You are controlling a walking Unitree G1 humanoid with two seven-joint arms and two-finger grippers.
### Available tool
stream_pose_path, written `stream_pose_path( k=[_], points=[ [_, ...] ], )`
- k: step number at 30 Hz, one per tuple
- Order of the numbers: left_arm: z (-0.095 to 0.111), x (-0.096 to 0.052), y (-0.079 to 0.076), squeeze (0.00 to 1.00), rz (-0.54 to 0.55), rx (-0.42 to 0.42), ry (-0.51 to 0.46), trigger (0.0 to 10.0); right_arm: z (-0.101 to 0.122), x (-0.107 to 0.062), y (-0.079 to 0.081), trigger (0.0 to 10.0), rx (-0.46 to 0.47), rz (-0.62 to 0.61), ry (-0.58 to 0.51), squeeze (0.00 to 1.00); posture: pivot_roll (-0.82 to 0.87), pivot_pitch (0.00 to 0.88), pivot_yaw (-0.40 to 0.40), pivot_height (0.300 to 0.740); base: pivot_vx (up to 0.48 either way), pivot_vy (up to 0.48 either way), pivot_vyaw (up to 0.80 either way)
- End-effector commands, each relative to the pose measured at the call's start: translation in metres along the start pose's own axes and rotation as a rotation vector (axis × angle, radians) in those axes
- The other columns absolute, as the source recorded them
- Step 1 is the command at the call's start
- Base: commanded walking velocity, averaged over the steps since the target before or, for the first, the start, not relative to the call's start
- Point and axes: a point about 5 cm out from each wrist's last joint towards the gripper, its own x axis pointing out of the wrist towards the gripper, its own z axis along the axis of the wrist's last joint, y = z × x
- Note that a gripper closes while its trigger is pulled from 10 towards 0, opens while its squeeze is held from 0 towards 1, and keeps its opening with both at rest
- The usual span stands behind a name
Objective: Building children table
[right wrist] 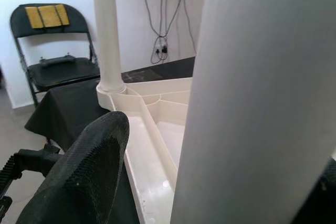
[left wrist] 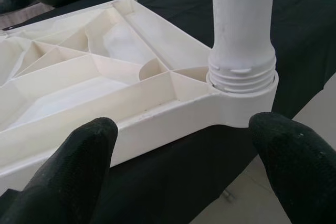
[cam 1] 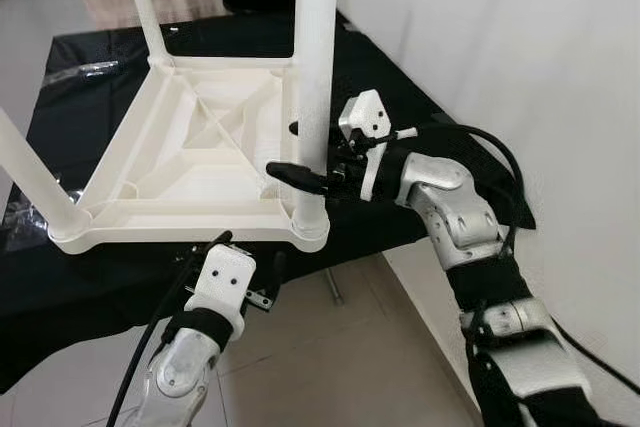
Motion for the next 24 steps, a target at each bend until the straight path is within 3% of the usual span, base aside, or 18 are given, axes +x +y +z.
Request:
stream_pose_path(
  k=[1,2,3,4,5,13,16,18,20,22,23,24],
  points=[
    [0.0,-0.003,-0.002,0.0,0.0,-0.02,0.001,10.0,0.0,0.003,0.002,10.0,-0.004,0.045,-0.001,0.0,0.14,0.138,-0.07,0.74,0.0,0.0,0.0],
    [0.0,-0.003,-0.003,0.0,-0.001,-0.021,0.001,10.0,0.0,0.003,0.001,6.8,0.015,0.057,-0.002,0.0,0.14,0.141,-0.069,0.74,0.0,0.0,0.0],
    [0.0,-0.004,-0.003,0.0,-0.004,-0.023,0.003,10.0,-0.002,0.002,-0.001,2.9,0.035,0.074,0.003,0.0,0.14,0.141,-0.069,0.74,0.0,0.0,0.0],
    [0.0,-0.004,-0.003,0.0,-0.004,-0.023,0.003,10.0,-0.002,0.002,-0.001,2.9,0.035,0.074,0.003,0.0,0.14,0.141,-0.069,0.74,0.0,0.0,0.0],
    [0.0,-0.004,-0.003,0.0,-0.005,-0.025,0.003,10.0,-0.003,0.001,-0.002,0.0,0.04,0.084,0.016,0.0,0.14,0.141,-0.068,0.74,0.0,0.0,0.0],
    [-0.001,-0.004,-0.005,0.0,-0.012,-0.029,0.005,10.0,-0.016,-0.003,-0.007,0.0,0.045,0.087,0.074,0.0,0.13,0.138,-0.067,0.74,0.0,0.0,0.0],
    [-0.001,-0.003,-0.004,0.0,-0.013,-0.027,0.004,10.0,-0.024,-0.007,-0.009,0.0,0.062,-0.022,0.102,0.0,0.12,0.13,-0.066,0.74,0.0,0.0,0.0],
    [-0.001,-0.003,-0.004,0.0,-0.014,-0.026,0.004,10.0,-0.041,-0.015,-0.008,0.0,0.108,-0.232,0.184,0.0,0.11,0.134,-0.061,0.74,0.0,0.0,0.0],
    [-0.001,-0.003,-0.003,0.0,-0.014,-0.026,0.005,10.0,-0.047,-0.017,-0.007,0.0,0.124,-0.289,0.21,0.0,0.11,0.134,-0.061,0.74,0.0,0.0,0.0],
    [-0.001,-0.003,-0.002,0.0,-0.014,-0.024,0.004,10.0,-0.063,-0.036,-0.013,0.0,0.135,-0.724,0.319,0.0,0.1,0.135,-0.059,0.74,0.0,0.0,0.0],
    [-0.001,-0.002,-0.001,0.0,-0.014,-0.024,0.004,10.0,-0.066,-0.045,-0.005,0.0,0.141,-0.865,0.324,0.0,0.1,0.138,-0.053,0.74,0.0,0.0,0.0],
    [-0.001,-0.002,-0.001,0.0,-0.014,-0.024,0.004,10.0,-0.066,-0.045,-0.005,0.0,0.141,-0.865,0.324,0.0,0.1,0.138,-0.053,0.74,0.0,0.0,0.0]
  ],
)
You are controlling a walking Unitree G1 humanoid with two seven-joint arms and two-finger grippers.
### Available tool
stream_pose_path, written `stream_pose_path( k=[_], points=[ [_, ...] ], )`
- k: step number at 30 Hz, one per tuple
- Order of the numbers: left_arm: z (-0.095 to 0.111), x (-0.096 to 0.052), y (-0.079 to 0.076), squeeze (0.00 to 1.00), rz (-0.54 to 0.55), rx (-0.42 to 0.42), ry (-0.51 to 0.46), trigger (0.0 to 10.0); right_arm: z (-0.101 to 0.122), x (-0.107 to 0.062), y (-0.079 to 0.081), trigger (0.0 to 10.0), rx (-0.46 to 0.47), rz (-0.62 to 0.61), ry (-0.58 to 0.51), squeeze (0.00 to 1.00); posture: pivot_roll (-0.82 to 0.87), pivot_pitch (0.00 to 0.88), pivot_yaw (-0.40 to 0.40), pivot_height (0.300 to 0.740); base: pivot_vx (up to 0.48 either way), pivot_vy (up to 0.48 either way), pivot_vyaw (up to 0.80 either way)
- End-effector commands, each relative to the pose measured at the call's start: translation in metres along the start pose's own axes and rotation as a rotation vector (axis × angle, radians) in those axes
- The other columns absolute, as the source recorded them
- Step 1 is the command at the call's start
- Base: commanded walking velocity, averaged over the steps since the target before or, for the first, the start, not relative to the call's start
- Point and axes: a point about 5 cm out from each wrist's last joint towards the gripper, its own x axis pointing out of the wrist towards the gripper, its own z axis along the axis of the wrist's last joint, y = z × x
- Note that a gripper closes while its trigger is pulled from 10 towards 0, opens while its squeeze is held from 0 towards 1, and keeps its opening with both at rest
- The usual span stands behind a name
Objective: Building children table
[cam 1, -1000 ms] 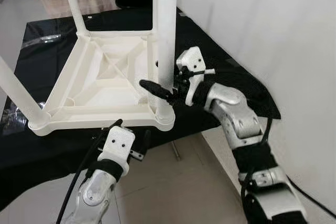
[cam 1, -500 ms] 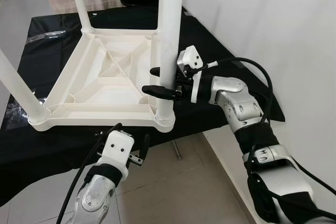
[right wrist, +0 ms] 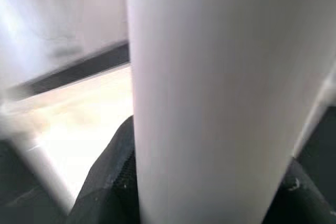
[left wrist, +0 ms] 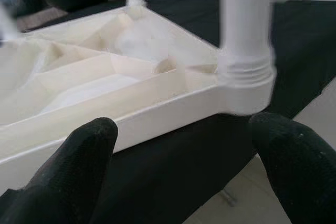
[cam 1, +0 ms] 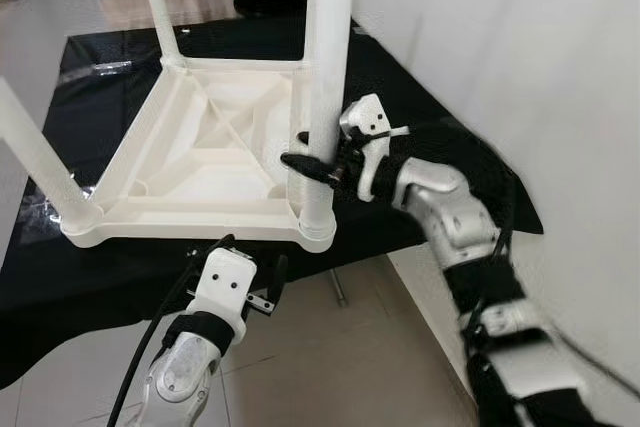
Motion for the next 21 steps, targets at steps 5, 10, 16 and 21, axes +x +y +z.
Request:
stream_pose_path(
  k=[5,10,16,21],
  points=[
    [-0.003,0.0,0.003,0.0,0.005,-0.007,0.012,10.0,-0.028,-0.018,-0.02,0.0,-0.009,-0.287,0.124,0.0,0.08,0.126,-0.038,0.74,0.0,0.0,0.0],
    [-0.004,0.004,0.003,0.0,0.003,0.001,0.01,10.0,0.001,0.017,-0.01,0.0,0.021,-0.22,0.028,0.0,0.09,0.114,-0.04,0.74,0.0,0.0,0.0],
    [-0.003,0.004,0.003,0.0,0.009,0.001,0.01,10.0,0.017,0.03,0.0,10.0,0.043,-0.188,-0.013,0.0,0.1,0.115,-0.049,0.74,0.0,0.0,0.0],
    [-0.002,0.002,0.001,0.0,0.01,-0.002,0.009,10.0,0.02,0.028,-0.001,10.0,0.05,-0.068,-0.03,1.0,0.11,0.13,-0.053,0.74,0.0,0.0,0.0]
  ],
)
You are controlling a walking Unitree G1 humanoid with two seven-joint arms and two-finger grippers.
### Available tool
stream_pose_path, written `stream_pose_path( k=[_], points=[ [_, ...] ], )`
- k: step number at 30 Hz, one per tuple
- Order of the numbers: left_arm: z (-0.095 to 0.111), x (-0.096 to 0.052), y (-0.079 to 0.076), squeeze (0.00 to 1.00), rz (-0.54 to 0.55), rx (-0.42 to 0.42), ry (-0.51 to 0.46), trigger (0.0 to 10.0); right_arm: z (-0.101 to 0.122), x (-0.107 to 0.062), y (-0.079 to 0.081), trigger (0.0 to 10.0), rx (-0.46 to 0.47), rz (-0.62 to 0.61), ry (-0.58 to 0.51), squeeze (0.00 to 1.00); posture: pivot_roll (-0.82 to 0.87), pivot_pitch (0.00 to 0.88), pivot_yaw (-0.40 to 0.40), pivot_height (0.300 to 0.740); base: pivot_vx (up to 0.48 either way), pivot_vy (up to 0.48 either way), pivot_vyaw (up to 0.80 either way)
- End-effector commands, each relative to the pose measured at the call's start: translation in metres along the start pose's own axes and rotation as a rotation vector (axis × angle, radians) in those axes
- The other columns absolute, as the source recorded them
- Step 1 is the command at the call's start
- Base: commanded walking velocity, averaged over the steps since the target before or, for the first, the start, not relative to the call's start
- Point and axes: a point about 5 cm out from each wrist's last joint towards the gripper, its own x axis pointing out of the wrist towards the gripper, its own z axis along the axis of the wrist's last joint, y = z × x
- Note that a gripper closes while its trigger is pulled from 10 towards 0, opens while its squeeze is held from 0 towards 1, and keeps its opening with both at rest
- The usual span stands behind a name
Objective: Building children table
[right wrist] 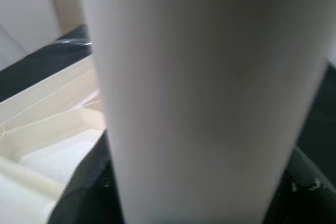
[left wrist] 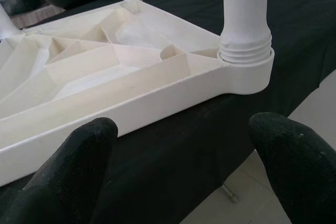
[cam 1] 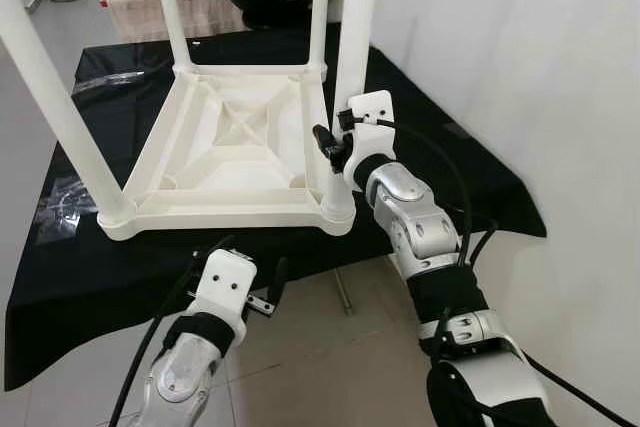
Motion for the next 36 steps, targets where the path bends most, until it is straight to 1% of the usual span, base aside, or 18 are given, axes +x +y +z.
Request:
stream_pose_path(
  k=[1,3,4,5,6,7,8,10,14,15,23,25,28,29,30,31,35,36],
  points=[
    [-0.001,-0.002,-0.002,0.0,0.002,-0.009,0.011,10.0,0.001,0.0,-0.003,10.0,0.029,0.069,-0.011,1.0,0.11,0.139,-0.055,0.74,0.0,0.0,0.0],
    [0.0,-0.003,-0.003,0.0,0.001,-0.011,0.01,10.0,0.004,0.002,-0.005,10.0,0.028,0.136,-0.031,1.0,0.11,0.145,-0.055,0.74,0.0,0.0,0.0],
    [0.0,-0.003,-0.003,0.0,0.001,-0.011,0.01,10.0,0.004,0.002,-0.005,10.0,0.028,0.136,-0.031,1.0,0.11,0.145,-0.055,0.74,0.0,0.0,0.0],
    [0.001,-0.004,-0.004,0.0,0.0,-0.013,0.01,10.0,0.006,0.001,-0.001,10.0,0.008,0.305,-0.059,0.0,0.12,0.154,-0.055,0.74,0.0,0.0,0.0],
    [0.001,-0.005,-0.004,0.0,-0.001,-0.014,0.01,10.0,0.006,-0.001,0.002,10.0,-0.009,0.385,-0.069,0.0,0.12,0.154,-0.055,0.74,0.0,0.0,0.0],
    [0.001,-0.005,-0.004,0.0,-0.001,-0.014,0.01,10.0,0.006,-0.001,0.002,10.0,-0.009,0.385,-0.069,0.0,0.12,0.154,-0.055,0.74,0.0,0.0,0.0],
    [0.002,-0.006,-0.005,0.0,-0.002,-0.016,0.009,10.0,0.004,-0.007,0.008,10.0,-0.048,0.541,-0.083,0.0,0.12,0.166,-0.055,0.74,0.0,0.0,0.0],
    [0.003,-0.008,-0.006,0.0,-0.004,-0.018,0.009,10.0,0.0,-0.008,0.008,10.0,-0.083,0.609,-0.062,0.0,0.13,0.177,-0.056,0.74,0.0,0.0,0.0],
    [0.004,-0.01,-0.007,0.0,-0.006,-0.021,0.008,10.0,-0.001,-0.008,0.006,10.0,-0.095,0.643,-0.05,0.0,0.14,0.189,-0.057,0.74,0.0,0.0,0.0],
    [0.007,-0.016,-0.009,0.0,-0.008,-0.026,0.007,10.0,0.003,-0.008,-0.001,10.0,-0.092,0.701,-0.051,0.0,0.16,0.219,-0.059,0.74,0.0,0.0,0.0],
    [0.011,-0.03,-0.01,0.0,-0.011,-0.027,0.016,10.0,0.014,-0.008,-0.018,10.0,-0.084,0.766,-0.07,0.0,0.19,0.262,-0.051,0.74,0.0,0.0,0.0],
    [0.012,-0.036,-0.009,0.0,-0.013,-0.024,0.029,10.0,0.016,-0.01,-0.026,10.0,-0.088,0.818,-0.067,0.0,0.2,0.285,-0.039,0.74,0.0,0.0,0.0],
    [0.013,-0.038,-0.009,0.0,-0.014,-0.024,0.034,10.0,0.017,-0.012,-0.028,10.0,-0.088,0.841,-0.068,0.0,0.2,0.288,-0.038,0.74,0.0,0.0,0.0],
    [0.014,-0.042,-0.009,0.0,-0.019,-0.023,0.044,10.0,0.019,-0.014,-0.033,9.6,-0.079,0.872,-0.079,0.0,0.21,0.303,-0.032,0.74,0.0,0.0,0.0],
    [0.014,-0.044,-0.009,0.0,-0.02,-0.023,0.047,10.0,0.02,-0.015,-0.034,9.6,-0.075,0.883,-0.082,0.0,0.21,0.305,-0.03,0.74,0.0,0.0,0.0],
    [0.014,-0.046,-0.009,0.0,-0.021,-0.023,0.053,10.0,0.021,-0.016,-0.037,5.8,-0.071,0.894,-0.085,0.0,0.21,0.308,-0.029,0.74,0.0,0.0,0.0],
    [0.014,-0.047,-0.009,0.0,-0.021,-0.024,0.058,10.0,0.022,-0.016,-0.04,5.8,-0.069,0.904,-0.087,0.0,0.21,0.308,-0.029,0.74,0.0,0.0,0.0],
    [0.015,-0.048,-0.009,0.0,-0.022,-0.023,0.061,10.0,0.023,-0.017,-0.042,0.0,-0.069,0.906,-0.088,0.0,0.22,0.311,-0.027,0.74,0.0,0.0,0.0]
  ],
)
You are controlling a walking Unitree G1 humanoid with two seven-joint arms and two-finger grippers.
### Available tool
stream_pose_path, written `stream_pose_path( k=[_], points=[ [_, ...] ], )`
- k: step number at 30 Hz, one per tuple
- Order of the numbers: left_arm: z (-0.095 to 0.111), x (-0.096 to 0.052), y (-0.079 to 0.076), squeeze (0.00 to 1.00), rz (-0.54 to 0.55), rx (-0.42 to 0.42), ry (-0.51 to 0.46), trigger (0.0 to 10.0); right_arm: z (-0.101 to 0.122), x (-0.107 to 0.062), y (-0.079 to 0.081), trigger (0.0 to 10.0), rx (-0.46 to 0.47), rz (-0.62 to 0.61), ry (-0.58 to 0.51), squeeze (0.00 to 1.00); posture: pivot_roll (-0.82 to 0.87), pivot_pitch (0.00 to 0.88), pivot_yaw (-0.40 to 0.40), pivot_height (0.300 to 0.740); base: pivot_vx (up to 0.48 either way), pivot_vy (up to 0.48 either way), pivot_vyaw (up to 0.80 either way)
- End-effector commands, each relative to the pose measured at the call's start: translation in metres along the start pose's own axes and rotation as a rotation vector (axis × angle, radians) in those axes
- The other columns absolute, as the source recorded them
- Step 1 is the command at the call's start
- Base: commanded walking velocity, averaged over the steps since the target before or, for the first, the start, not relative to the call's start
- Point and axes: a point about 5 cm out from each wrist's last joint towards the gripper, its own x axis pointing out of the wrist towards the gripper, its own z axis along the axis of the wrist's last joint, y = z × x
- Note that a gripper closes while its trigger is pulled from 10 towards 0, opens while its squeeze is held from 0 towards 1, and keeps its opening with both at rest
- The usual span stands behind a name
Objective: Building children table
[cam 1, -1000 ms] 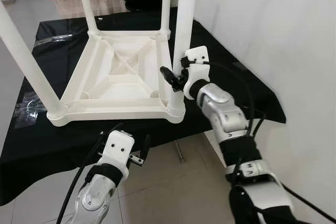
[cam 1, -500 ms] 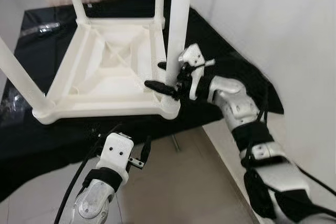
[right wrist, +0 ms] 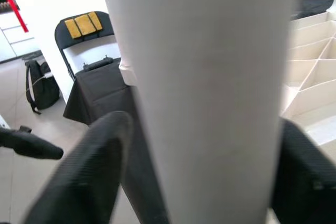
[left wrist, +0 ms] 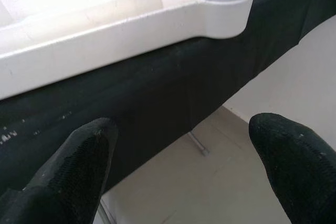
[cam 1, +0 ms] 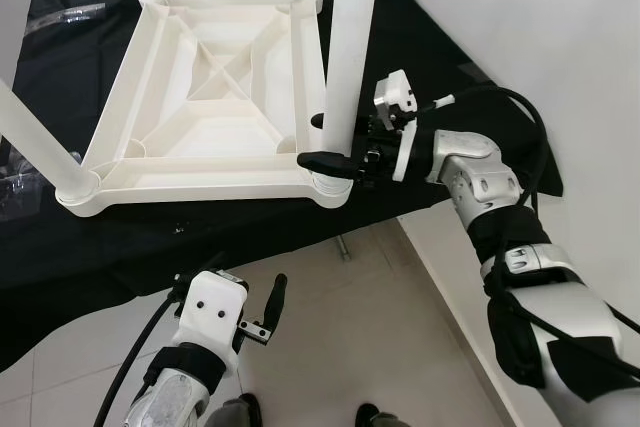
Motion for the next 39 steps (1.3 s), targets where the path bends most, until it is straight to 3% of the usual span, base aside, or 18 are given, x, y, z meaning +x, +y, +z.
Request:
stream_pose_path(
  k=[1,9,12,13,14,17,18,19,21,23,27,28,33,34,38,39],
  points=[
    [-0.002,-0.005,-0.001,0.0,-0.014,0.015,0.025,10.0,0.001,-0.001,0.0,0.0,-0.011,0.02,-0.009,0.0,0.22,0.311,-0.027,0.74,0.0,0.0,0.0],
    [0.0,-0.009,-0.001,0.0,-0.016,0.009,0.039,10.0,0.005,-0.006,-0.002,0.0,-0.028,0.062,-0.013,0.0,0.21,0.319,-0.029,0.74,0.0,0.0,0.0],
    [-0.001,-0.007,-0.002,0.0,-0.016,0.005,0.041,10.0,0.001,-0.006,-0.006,0.0,-0.057,-0.036,0.014,0.0,0.18,0.306,-0.04,0.74,0.0,0.0,0.0],
    [-0.002,-0.006,-0.002,0.0,-0.017,0.002,0.039,10.0,-0.008,-0.007,-0.008,0.0,-0.057,-0.186,0.048,0.0,0.15,0.295,-0.063,0.74,0.0,0.0,0.0],
    [-0.002,-0.006,-0.002,0.0,-0.017,0.002,0.039,10.0,-0.008,-0.007,-0.008,0.0,-0.057,-0.186,0.048,0.0,0.15,0.295,-0.063,0.74,0.0,0.0,0.0],
    [-0.002,-0.003,-0.003,0.0,-0.015,-0.008,0.032,10.0,-0.043,-0.023,0.0,0.0,-0.04,-0.87,0.215,0.0,0.14,0.288,-0.069,0.74,0.0,0.0,0.0],
    [-0.002,-0.003,-0.003,0.0,-0.015,-0.008,0.032,10.0,-0.043,-0.023,0.0,0.0,-0.04,-0.87,0.215,0.0,0.14,0.288,-0.069,0.74,0.0,0.0,0.0],
    [-0.002,-0.002,-0.003,0.0,-0.013,-0.008,0.032,10.0,-0.05,-0.032,0.012,0.0,-0.009,-1.003,0.229,0.0,0.13,0.29,-0.069,0.74,0.0,0.0,0.0],
    [-0.002,0.002,-0.003,0.0,-0.019,-0.007,0.025,10.0,-0.063,-0.032,0.043,0.0,0.105,-1.01,0.205,0.0,0.09,0.271,-0.046,0.74,0.0,0.0,0.0],
    [-0.002,0.004,-0.003,0.0,-0.023,-0.006,0.021,10.0,-0.064,-0.027,0.05,0.0,0.122,-0.973,0.185,0.0,0.09,0.271,-0.046,0.74,0.0,0.0,0.0],
    [-0.005,0.014,-0.002,0.0,-0.031,-0.01,0.018,10.0,-0.053,-0.01,0.033,0.0,0.09,-0.926,0.118,0.0,0.09,0.243,-0.049,0.74,0.0,0.0,0.0],
    [-0.005,0.016,-0.001,0.0,-0.028,-0.008,0.019,10.0,-0.046,-0.004,0.029,10.0,0.094,-0.905,0.078,0.0,0.1,0.233,-0.05,0.74,0.0,0.0,0.0],
    [-0.006,0.019,0.0,0.0,-0.018,-0.002,0.018,10.0,-0.033,0.005,0.028,10.0,0.083,-0.871,0.035,0.0,0.11,0.221,-0.058,0.74,0.0,0.0,0.0],
    [-0.006,0.021,0.001,0.0,-0.016,-0.001,0.017,10.0,-0.027,0.008,0.031,10.0,0.095,-0.816,0.015,1.0,0.11,0.219,-0.06,0.74,0.0,0.0,0.0],
    [-0.007,0.023,0.001,0.0,-0.015,-0.001,0.016,10.0,-0.016,0.011,0.034,10.0,0.084,-0.703,-0.024,1.0,0.11,0.216,-0.059,0.74,0.0,0.0,0.0],
    [-0.007,0.023,0.001,0.0,-0.016,-0.002,0.015,10.0,-0.011,0.008,0.033,10.0,0.045,-0.63,-0.031,1.0,0.11,0.217,-0.057,0.74,0.0,0.0,0.0]
  ],
)
